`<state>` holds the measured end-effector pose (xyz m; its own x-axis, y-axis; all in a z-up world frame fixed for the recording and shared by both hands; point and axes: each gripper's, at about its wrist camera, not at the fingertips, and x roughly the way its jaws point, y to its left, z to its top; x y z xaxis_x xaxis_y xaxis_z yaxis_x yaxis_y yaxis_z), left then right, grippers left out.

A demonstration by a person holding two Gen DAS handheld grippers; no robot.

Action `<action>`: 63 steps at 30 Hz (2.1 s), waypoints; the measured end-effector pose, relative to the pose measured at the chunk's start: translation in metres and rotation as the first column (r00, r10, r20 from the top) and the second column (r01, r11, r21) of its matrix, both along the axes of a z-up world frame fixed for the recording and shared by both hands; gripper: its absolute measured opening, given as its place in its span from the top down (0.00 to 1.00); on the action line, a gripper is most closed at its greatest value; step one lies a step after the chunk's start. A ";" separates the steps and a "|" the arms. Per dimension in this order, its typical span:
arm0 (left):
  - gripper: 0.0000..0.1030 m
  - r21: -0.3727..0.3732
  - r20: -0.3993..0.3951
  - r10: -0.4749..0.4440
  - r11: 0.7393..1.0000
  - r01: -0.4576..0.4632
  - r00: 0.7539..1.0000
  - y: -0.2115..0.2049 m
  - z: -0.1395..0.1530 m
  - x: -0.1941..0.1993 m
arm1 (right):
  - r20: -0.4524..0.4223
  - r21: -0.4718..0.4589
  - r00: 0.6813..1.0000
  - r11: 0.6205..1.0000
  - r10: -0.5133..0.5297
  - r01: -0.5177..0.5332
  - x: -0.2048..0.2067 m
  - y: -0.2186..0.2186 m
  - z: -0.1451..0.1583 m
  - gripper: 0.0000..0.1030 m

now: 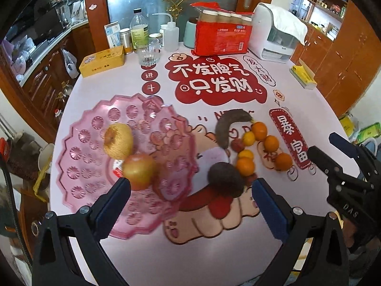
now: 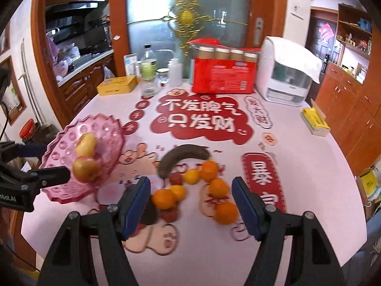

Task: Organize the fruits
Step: 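Withdraw both tools from the bowl back toward the remaining fruit, then grasp the dark avocado with the left tool while the right tool grasps an orange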

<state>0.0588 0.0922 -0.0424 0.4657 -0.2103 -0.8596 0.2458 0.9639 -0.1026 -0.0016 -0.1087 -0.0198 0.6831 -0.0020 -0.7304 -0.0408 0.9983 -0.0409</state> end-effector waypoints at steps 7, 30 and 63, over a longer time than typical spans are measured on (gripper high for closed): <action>0.02 0.000 -0.013 0.056 0.998 -0.056 0.998 -0.035 -0.008 -0.005 | -0.015 -0.007 1.000 1.000 0.020 -0.020 0.007 -0.047 -0.003 0.31; 0.04 -0.101 -0.193 0.448 0.876 -0.472 0.873 -0.053 -0.112 0.003 | -0.253 0.081 0.945 0.978 0.206 -0.192 0.045 -0.090 -0.114 0.31; 0.20 -0.123 -0.309 0.588 0.755 -0.644 0.748 -0.048 -0.170 0.043 | -0.345 0.143 0.887 0.951 0.308 -0.274 0.070 -0.076 -0.151 0.56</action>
